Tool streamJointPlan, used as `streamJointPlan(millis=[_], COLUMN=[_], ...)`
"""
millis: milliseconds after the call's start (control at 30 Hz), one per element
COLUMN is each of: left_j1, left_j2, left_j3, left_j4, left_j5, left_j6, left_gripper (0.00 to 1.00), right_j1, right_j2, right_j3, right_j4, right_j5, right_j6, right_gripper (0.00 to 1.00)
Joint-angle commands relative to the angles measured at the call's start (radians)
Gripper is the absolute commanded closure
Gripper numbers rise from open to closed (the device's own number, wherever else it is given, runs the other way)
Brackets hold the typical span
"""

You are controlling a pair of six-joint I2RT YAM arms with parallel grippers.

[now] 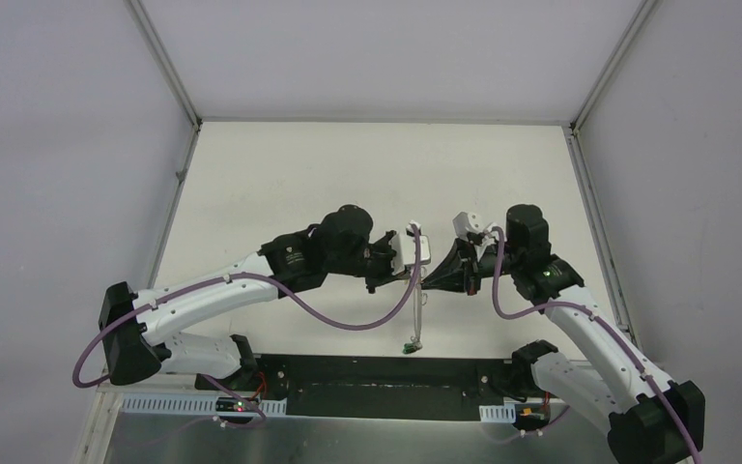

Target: Put the keys on the keyring

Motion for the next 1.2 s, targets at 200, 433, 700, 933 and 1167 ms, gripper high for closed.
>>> streamJointPlan(millis=[200, 433, 700, 933, 1167], left_j1=[-0.049, -0.063, -0.070, -0.083, -0.093], left_j2=[-0.039, -0.044, -0.060, -0.066, -0.080], left_j3=[-0.007, -0.024, -0.047, -0.044, -0.045], left_j4=[0.057, 0.063, 0.063, 0.065, 0.065], left_j5=[-0.020, -0.003, -0.003, -0.032, -0.068], left_j6=[0.090, 0.110, 0.111, 0.117, 0.131], left_gripper=[1.00, 1.00, 1.00, 1.00, 1.00], right_j1=[0.023, 0.032, 0.034, 0.036, 0.038], right_j2=[0.007, 0.012, 0.019, 0.031, 0.034], right_j3=[0.013, 0.013, 0.007, 0.009, 0.007], right_j4=[0.065, 0.066, 0.074, 0.080, 0.080], right_j5=[-0.036, -0.006, 0.008, 0.005, 0.011], right_j6=[-0.022, -0.017, -0.017, -0.012, -0.013], right_gripper=[1.00, 1.00, 1.00, 1.00, 1.00])
